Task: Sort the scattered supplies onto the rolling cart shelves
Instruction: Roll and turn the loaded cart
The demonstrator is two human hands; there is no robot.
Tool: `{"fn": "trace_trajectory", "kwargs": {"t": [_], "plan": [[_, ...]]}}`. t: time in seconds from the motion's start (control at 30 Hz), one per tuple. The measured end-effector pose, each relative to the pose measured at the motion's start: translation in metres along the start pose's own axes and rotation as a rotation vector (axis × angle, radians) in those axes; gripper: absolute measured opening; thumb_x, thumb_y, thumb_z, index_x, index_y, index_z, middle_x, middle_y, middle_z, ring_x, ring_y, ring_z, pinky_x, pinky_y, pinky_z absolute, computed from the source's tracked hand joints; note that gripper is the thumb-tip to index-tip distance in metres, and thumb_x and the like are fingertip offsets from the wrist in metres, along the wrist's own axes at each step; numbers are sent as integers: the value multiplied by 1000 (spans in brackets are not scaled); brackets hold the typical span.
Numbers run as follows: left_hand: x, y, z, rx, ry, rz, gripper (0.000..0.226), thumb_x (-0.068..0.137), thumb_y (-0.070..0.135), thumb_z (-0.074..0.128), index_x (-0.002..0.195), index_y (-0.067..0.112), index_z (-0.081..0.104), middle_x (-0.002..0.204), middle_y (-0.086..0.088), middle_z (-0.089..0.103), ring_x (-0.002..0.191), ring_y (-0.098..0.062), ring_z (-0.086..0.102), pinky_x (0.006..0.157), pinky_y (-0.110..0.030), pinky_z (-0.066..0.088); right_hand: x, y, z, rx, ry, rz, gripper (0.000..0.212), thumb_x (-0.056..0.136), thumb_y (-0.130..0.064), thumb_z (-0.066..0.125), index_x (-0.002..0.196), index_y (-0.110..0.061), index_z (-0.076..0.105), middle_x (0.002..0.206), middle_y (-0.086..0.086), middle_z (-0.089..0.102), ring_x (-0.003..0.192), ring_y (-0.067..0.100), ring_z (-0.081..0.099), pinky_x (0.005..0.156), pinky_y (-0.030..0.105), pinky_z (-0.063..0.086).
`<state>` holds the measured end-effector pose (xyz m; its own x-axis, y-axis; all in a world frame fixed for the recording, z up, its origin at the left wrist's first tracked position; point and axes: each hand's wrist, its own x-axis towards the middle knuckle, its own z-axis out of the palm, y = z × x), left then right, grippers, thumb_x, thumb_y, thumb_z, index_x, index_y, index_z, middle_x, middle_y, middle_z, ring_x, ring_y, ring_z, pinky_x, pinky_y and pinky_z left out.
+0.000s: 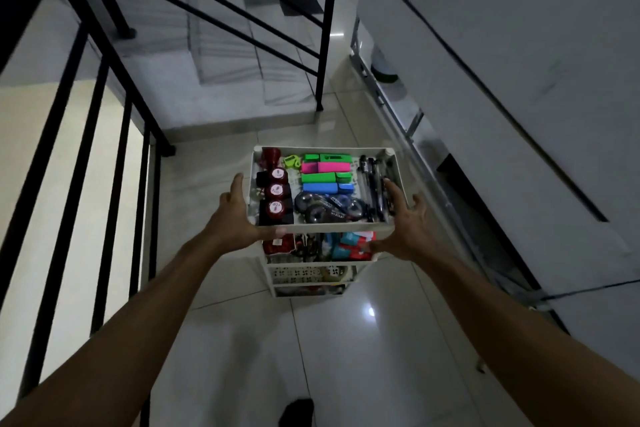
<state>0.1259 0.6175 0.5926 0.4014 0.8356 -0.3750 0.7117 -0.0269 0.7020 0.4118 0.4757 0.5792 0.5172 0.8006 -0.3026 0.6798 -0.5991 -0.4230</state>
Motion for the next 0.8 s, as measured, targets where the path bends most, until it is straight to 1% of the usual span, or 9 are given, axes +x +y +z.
{"fn": "trace_trajectory", "kwargs": {"t": [0.13,0.23,0.3,0.33,0.4,0.47,0.6,0.73,0.8], "plan": [[23,5,8,-132,-92,18,146,39,53,93,149,33,-2,152,-13,31,139,-35,31,109,-60,33,23,2,0,164,-108,-17,136,52,-17,94,148,-48,4,149,19,23,132,44,35,98,62,44],[32,6,12,-204,-112,14,148,36,47,95,146,40,-3,151,-9,30,141,-34,27,108,-63,31,35,3,-5,288,-139,-23,132,52,-7,92,147,-49,10,144,16,33,129,41,42,92,61,49],[35,6,13,-266,-145,-39,160,34,41,97,147,40,-17,157,-8,21,143,-33,22,110,-63,29,39,7,-9,319,-150,-49,135,49,-7,93,149,-45,10,144,14,39,130,37,42,96,60,47],[35,5,13,-297,-158,-62,162,34,38,98,147,39,-18,157,-7,20,143,-33,23,109,-62,30,40,10,-10,333,-159,-70,136,49,-8,93,150,-41,9,144,12,42,129,34,44,97,59,46],[34,3,15,-349,-152,-49,155,33,35,99,148,38,-5,152,-5,29,139,-31,33,104,-60,39,40,13,-12,366,-184,-80,138,49,-8,93,152,-39,8,144,8,43,129,30,46,98,57,47],[30,4,19,-369,-141,-38,148,36,31,99,147,40,2,150,-5,30,136,-31,36,102,-61,41,41,16,-12,365,-203,-84,137,50,-8,93,153,-39,8,143,6,45,128,27,49,97,54,49],[30,10,26,-417,-130,-41,143,38,25,97,146,43,4,152,-7,25,137,-32,34,103,-62,40,46,21,-15,332,-209,-113,133,53,-10,92,152,-36,9,138,9,50,123,27,53,93,44,51],[37,20,33,-425,-148,-58,141,43,16,95,146,43,4,151,-7,26,136,-34,34,103,-61,39,48,36,-19,315,-185,-104,129,55,-12,92,152,-38,10,135,12,49,122,29,53,94,52,51],[41,25,37,-439,-164,-28,136,47,11,93,146,43,6,150,-5,28,134,-31,37,101,-56,43,49,43,-21,306,-175,-104,127,56,-11,91,152,-38,13,133,13,47,117,27,54,92,48,53]]}}
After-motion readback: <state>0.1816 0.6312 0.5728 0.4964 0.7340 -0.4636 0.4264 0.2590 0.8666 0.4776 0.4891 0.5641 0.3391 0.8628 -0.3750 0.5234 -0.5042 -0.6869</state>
